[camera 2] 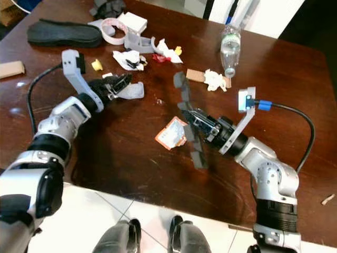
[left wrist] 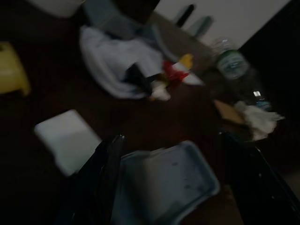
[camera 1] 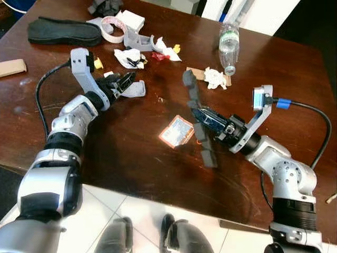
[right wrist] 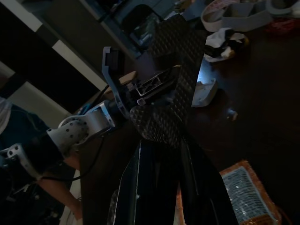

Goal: Picking trash to rubbish bin

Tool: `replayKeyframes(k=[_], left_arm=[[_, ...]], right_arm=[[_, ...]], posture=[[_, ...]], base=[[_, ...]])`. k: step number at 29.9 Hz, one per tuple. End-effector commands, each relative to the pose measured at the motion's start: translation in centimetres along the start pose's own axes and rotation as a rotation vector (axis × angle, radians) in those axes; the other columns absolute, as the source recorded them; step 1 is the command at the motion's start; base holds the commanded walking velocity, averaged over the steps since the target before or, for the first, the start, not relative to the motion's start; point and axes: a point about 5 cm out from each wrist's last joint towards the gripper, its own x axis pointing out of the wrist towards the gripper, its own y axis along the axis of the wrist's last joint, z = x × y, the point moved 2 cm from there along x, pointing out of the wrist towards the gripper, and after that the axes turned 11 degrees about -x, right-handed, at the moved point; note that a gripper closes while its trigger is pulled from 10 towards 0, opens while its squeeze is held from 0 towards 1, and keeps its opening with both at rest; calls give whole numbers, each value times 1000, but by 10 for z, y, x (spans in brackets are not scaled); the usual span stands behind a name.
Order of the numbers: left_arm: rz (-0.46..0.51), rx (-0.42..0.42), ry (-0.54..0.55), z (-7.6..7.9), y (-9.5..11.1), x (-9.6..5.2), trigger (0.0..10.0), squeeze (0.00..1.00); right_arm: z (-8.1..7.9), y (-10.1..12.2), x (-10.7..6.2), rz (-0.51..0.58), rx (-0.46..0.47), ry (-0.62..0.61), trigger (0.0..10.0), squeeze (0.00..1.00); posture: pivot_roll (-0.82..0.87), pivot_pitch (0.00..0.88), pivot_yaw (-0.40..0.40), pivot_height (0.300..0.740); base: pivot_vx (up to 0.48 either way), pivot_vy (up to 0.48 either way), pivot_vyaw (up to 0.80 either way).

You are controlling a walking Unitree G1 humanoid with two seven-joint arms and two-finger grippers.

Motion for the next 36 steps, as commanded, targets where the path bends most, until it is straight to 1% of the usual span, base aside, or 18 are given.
replayKeyframes(k=[1,3,4,5,6,9,12,14,15,17,22,26,27,29,31,36], left_arm=[[-12,-3,24,-1,-7,2,10000,0],[-3,-1,36,-2,-6,2,10000,0],[20,8,50,-3,-1,2,10000,0],[20,8,50,-3,-1,2,10000,0],[41,12,65,-4,4,2,10000,0],[64,11,82,-5,10,2,10000,0],[52,0,98,-8,7,1,10000,0],[-4,-34,97,-8,-5,2,10000,0],[-4,-34,97,-8,-5,2,10000,0],[-41,-65,83,-6,-14,3,10000,0],[-73,-89,73,-3,-22,6,10000,0],[-86,-84,73,-2,-25,7,10000,0],[-116,-71,84,-3,-30,6,10000,0],[-116,-71,84,-3,-30,6,10000,0],[-199,-66,91,-3,-45,6,10000,0],[-246,-73,90,-2,-53,5,10000,0]], right_arm=[[2,2,-10,0,-8,-35,0,0],[2,2,-11,1,-7,-40,0,0],[2,2,-12,1,-6,-44,0,0],[2,2,-12,1,-6,-44,0,0],[2,2,-13,1,-6,-49,0,0],[3,2,-13,1,-6,-58,0,0],[3,2,-12,-2,-10,-66,0,0],[4,3,-12,-5,-15,-75,0,0],[4,3,-12,-5,-15,-75,0,0],[5,4,-12,-5,-18,-80,0,0],[5,6,-14,-5,-24,-89,0,0],[6,6,-15,-5,-26,-93,0,0],[6,6,-15,-6,-27,-96,0,0],[6,6,-15,-6,-27,-96,0,0],[7,6,-15,-5,-31,-107,0,0],[9,7,-16,-4,-33,-116,0,0]], posture=[[-60,377,-95,740],[-60,377,-95,740],[-62,378,-92,740],[-62,378,-92,740],[-60,379,-92,740],[-58,380,-89,740],[-58,380,-89,740],[-63,381,-90,740],[-63,381,-90,740],[-65,380,-89,740],[-65,380,-89,740],[-65,380,-89,740],[-74,374,-84,740],[-74,374,-84,740],[-74,371,-83,740],[-74,369,-82,740]], base=[[0,0,0],[0,0,0],[0,0,0],[0,0,0],[0,0,0],[0,0,0],[0,0,0],[0,0,0],[0,0,0],[0,0,0],[0,0,0],[0,0,0],[0,0,0],[0,0,0],[0,0,0],[0,0,0]])
